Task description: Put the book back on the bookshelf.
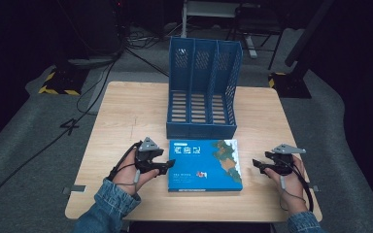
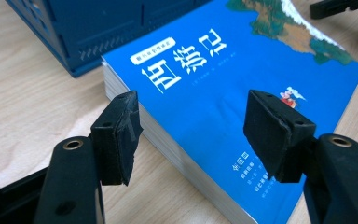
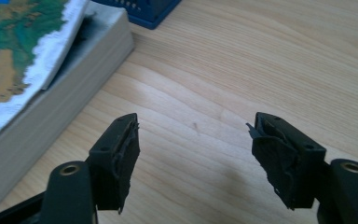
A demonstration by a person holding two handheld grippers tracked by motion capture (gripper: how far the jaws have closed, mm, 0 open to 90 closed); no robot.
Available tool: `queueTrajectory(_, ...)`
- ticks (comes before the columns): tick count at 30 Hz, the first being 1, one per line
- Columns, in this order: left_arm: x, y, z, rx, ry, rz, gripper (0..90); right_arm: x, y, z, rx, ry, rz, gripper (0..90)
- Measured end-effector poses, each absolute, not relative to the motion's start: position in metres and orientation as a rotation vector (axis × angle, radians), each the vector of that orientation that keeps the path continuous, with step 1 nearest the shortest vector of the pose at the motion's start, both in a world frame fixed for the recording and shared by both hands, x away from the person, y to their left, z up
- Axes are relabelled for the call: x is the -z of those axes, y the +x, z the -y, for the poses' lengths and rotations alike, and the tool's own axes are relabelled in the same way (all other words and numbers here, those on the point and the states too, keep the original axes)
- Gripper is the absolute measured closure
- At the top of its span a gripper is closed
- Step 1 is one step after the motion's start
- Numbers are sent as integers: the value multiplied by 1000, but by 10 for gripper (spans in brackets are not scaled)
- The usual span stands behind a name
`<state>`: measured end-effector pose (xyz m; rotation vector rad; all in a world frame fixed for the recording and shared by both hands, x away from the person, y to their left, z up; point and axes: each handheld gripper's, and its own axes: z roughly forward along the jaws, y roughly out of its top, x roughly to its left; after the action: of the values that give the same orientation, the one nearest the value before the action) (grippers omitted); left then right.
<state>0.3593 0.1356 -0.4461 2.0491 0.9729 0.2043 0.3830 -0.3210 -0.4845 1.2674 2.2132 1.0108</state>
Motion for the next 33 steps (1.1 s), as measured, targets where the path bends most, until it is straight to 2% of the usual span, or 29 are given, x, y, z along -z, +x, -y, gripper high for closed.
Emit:
queueTrajectory(6, 457, 366, -122, -161, 2070, -1018, 369, 474, 373, 313, -1142, 1263, -2243, 340)
queueTrajectory(13, 473, 376, -124, -124, 2141, -1054, 334, 464, 360, 296, -1182, 1173, -2325, 333)
queueTrajectory(20, 480, 382, -127, -61, 2101, -1080, 263, 457, 350, 276, -1180, 1037, -2415, 327)
queueTrajectory(33, 489, 382, -122, -6, 2054, -1055, 244, 459, 341, 242, -1112, 848, -2585, 323)
